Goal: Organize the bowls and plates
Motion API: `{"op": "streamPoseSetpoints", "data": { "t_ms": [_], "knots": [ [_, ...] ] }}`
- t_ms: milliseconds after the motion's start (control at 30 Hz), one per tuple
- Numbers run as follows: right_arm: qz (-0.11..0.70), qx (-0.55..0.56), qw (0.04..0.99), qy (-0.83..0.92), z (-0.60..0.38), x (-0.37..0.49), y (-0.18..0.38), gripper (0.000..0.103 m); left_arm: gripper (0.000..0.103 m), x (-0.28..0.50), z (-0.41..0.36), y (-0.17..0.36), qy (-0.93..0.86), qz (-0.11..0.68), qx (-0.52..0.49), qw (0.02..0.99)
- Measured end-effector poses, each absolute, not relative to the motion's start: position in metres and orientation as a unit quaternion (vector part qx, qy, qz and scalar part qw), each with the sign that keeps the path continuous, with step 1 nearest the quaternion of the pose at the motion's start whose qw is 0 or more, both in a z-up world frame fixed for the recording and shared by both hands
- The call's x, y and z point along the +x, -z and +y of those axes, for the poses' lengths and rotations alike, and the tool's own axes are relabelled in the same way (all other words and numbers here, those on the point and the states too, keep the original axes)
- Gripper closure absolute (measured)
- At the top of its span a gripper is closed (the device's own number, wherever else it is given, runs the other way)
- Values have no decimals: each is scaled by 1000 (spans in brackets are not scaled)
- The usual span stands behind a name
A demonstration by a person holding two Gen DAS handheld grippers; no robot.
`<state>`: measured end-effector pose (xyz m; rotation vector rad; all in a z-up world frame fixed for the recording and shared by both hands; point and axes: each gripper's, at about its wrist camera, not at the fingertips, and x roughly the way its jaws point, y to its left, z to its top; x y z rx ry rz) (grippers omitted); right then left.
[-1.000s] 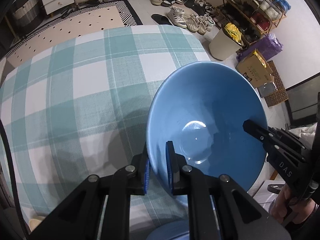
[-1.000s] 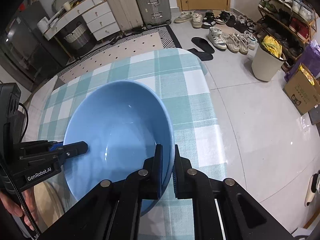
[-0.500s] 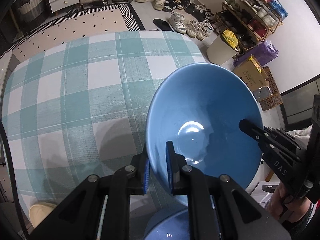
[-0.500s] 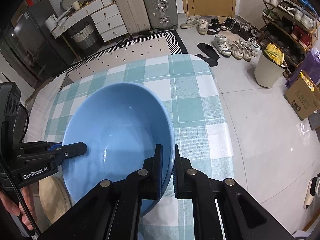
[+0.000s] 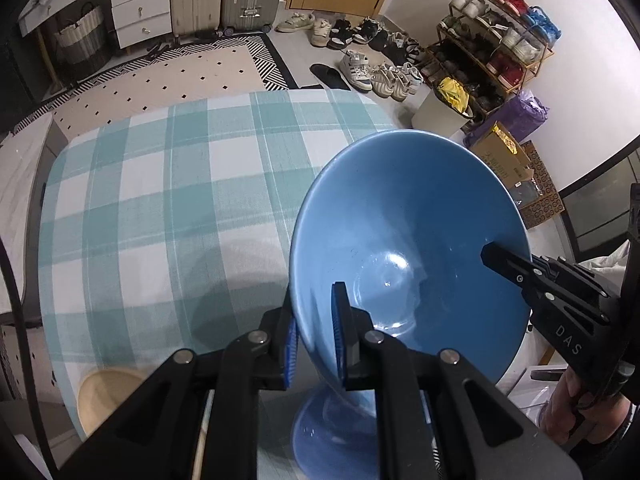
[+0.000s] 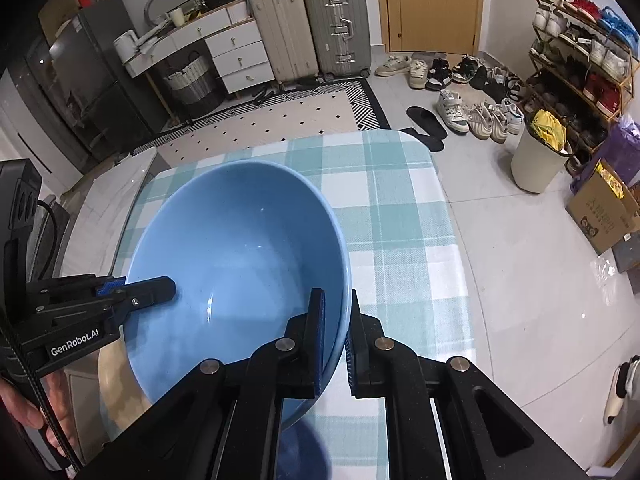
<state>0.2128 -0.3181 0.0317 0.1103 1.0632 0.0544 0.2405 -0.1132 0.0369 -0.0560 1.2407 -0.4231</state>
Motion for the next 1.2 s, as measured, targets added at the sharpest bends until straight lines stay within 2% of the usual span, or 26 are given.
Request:
{"op": "streamPoseSetpoints", "data": {
  "t_ms": [200, 433, 700, 867, 1067, 1200],
  "knots": [
    [510, 36, 859, -34, -301, 181, -36, 94, 90, 202, -104, -38, 191, 576, 0, 795],
    [509, 30, 859, -45, -285, 142, -30, 94, 89, 164, -87, -28, 202, 587, -30, 783],
    [511, 68, 855, -54, -290, 104, -11, 94, 85, 132, -95, -19, 206, 587, 5, 783],
    [502, 48, 862, -56, -286, 89, 3, 93, 85, 118, -92, 0, 199, 590, -3, 783],
    [505, 55, 859, -62, -288, 79, 32, 92, 85, 101, -101, 8, 185, 561, 36, 806],
    [481, 10, 876, -39, -281, 70, 41, 90, 84, 94, -112, 8, 173, 520, 84, 833]
  ]
}}
